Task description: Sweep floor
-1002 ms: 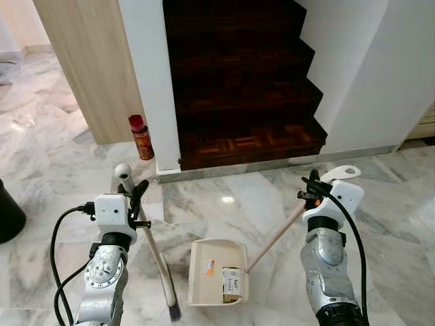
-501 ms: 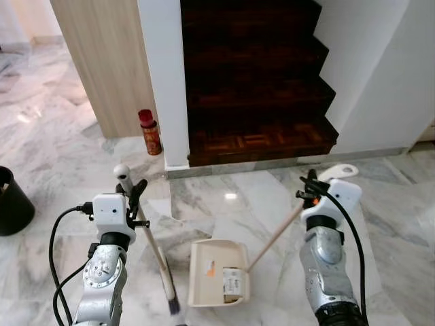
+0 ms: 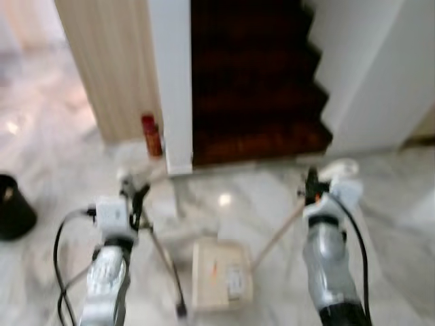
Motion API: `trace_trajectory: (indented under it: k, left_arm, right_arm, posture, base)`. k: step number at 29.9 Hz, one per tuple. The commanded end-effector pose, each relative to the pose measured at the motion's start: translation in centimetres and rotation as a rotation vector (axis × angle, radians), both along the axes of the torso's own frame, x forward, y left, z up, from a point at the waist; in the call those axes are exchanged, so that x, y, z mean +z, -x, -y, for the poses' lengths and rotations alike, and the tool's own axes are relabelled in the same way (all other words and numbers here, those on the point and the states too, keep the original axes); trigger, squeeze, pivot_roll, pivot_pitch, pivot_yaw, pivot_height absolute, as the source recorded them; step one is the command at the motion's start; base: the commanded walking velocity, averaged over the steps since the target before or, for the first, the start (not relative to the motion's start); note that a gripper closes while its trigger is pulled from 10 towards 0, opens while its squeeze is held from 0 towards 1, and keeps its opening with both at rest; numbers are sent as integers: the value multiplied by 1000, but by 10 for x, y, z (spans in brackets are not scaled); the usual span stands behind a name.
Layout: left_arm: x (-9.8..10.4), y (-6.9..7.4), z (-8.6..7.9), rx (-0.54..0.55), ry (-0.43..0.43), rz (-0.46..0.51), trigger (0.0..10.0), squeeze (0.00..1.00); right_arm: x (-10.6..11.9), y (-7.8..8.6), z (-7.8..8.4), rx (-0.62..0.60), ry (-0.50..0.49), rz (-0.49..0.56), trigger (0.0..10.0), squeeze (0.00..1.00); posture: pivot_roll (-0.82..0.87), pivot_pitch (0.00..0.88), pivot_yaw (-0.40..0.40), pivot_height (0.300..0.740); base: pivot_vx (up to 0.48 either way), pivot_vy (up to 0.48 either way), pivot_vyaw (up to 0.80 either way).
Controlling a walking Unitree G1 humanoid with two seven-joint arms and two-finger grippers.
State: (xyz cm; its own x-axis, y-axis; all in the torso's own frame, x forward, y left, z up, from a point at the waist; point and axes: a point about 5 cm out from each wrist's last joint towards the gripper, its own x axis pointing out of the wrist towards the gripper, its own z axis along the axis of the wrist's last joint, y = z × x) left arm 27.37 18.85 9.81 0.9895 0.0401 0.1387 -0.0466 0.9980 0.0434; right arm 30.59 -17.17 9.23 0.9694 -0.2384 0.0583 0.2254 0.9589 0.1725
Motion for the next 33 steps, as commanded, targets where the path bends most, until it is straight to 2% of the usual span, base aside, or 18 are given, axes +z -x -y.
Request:
trace_trajectory:
  k: [1, 33]
  left_arm:
    - [13, -3, 0, -3, -1, 56, 10000, 0]
    - [13, -1, -2, 7, 5, 49, 10000, 0]
  right_arm:
    - [16, -5, 0, 9, 9, 64, 10000, 0]
    - [18, -5, -9, 73, 13, 66, 10000, 0]
  posture:
    - [90, 54, -19, 740]
    - [96, 75, -23, 740]
  base:
    - [0, 304, 0]
    - [0, 301, 0]
